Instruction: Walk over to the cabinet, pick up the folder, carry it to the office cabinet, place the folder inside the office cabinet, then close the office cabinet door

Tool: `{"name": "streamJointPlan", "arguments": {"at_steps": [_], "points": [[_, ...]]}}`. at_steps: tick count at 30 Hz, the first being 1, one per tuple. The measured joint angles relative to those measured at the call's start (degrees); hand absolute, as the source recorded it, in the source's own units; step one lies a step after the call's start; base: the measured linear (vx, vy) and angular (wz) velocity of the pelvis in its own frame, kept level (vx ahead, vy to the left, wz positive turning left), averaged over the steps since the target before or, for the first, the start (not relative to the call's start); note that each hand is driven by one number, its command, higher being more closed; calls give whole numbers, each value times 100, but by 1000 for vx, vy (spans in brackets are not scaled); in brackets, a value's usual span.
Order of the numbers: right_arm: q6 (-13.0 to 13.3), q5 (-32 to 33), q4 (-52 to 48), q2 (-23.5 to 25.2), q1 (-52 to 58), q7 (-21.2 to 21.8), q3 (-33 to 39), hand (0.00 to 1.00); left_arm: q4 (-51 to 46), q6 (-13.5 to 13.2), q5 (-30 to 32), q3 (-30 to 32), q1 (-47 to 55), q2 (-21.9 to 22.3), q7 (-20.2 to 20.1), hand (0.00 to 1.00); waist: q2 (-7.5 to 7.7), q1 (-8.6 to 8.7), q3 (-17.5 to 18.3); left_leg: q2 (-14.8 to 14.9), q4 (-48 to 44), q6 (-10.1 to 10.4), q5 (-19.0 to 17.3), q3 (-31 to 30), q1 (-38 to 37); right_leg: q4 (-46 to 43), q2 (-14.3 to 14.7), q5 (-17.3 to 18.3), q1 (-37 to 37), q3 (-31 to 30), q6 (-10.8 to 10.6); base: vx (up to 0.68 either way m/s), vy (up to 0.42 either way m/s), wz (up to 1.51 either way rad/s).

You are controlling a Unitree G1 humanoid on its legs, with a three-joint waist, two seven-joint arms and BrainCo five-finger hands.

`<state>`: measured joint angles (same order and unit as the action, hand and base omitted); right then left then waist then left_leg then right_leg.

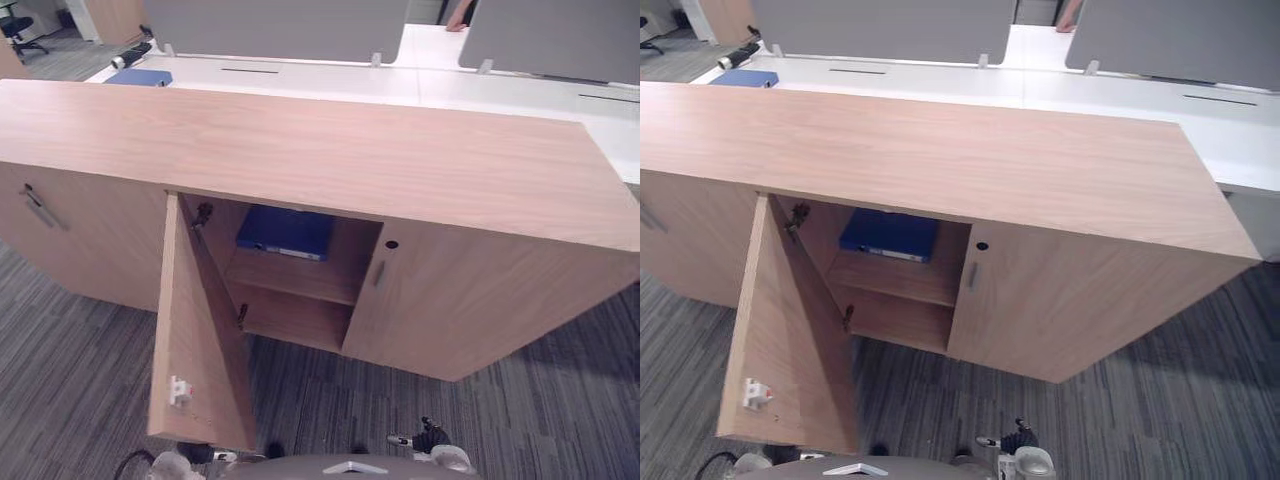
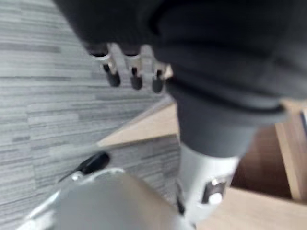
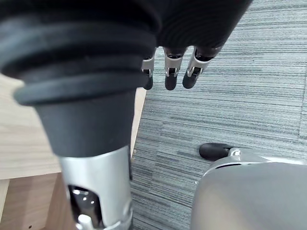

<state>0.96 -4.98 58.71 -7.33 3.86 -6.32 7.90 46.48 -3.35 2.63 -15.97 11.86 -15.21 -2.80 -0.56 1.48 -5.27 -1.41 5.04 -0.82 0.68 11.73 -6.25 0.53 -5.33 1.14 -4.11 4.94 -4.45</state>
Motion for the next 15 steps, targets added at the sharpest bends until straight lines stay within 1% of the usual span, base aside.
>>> {"name": "streamJointPlan", "arguments": {"at_steps": [2,4,7,10,11,15], "points": [[-13,0,2,0,1,-2,0,0,-3,-21,95,-242,-188,79,-72,0,-4,55,6,-2,0,-9,-10,107,-16,14,7,-37,18,-144,-24,-14,13,-25],[-21,0,30,0,21,-3,-22,0,-33,-100,95,-462,-436,97,-120,0,1,133,9,-11,0,-22,-24,145,-36,43,5,-65,17,-197,-35,-8,11,-21],[-57,0,38,0,11,-7,-77,0,-25,-145,95,-637,-716,265,-119,0,-6,201,38,-30,0,-46,-52,281,-59,103,4,-142,17,-372,-52,13,24,-29],[-100,0,68,13,12,-9,-80,0,-25,-199,98,-899,-963,483,-139,0,20,299,86,-36,0,-74,-71,403,-82,181,6,-237,17,-448,-86,34,7,-21],[-111,0,68,26,-2,-10,-83,0,-24,-221,98,-958,-1050,548,-141,0,29,357,95,-38,0,-75,-76,409,-81,199,6,-242,14,-452,-84,26,-13,-5],[-119,-1,80,28,0,-11,-82,0,-16,-232,93,-1027,-1268,562,-130,0,27,393,108,-18,0,-66,-84,424,-87,223,35,-266,11,-461,-67,0,-8,0]]}}
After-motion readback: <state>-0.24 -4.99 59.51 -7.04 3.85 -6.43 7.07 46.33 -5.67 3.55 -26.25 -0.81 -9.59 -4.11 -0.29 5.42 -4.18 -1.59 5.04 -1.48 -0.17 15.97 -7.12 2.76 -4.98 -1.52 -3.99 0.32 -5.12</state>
